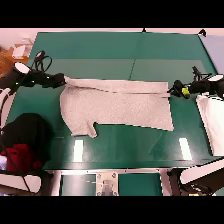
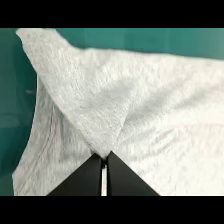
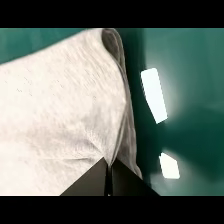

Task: Fold the shirts.

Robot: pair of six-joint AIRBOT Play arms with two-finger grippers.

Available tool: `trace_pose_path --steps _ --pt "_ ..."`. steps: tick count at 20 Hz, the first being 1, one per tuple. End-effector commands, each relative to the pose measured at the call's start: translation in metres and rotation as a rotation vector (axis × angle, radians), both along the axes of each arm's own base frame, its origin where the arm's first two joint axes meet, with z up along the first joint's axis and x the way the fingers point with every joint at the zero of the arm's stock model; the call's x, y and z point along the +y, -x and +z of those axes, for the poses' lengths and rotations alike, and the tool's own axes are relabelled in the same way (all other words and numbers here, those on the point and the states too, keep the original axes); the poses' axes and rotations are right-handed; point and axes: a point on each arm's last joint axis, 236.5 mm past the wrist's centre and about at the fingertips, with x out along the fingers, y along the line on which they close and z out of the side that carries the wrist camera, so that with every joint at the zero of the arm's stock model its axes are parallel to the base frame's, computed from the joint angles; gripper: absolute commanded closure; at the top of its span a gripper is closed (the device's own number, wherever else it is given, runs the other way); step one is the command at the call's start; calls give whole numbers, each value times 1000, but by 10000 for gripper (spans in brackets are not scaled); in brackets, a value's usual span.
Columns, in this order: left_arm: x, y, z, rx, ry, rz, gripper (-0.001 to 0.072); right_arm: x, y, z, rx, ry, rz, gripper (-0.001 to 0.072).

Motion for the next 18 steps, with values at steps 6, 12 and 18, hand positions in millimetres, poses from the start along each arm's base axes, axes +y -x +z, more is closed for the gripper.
trace_pose_path --steps 6,12,18 --pt "-5 29 -12 137 20 -49 109 5 24 -1 82 -34 44 479" --pt "31 117 6 456 55 -44 102 -16 76 46 139 -24 -43 492" --pt "26 226 -34 535 61 75 102 2 199 23 230 -27 -249 523"
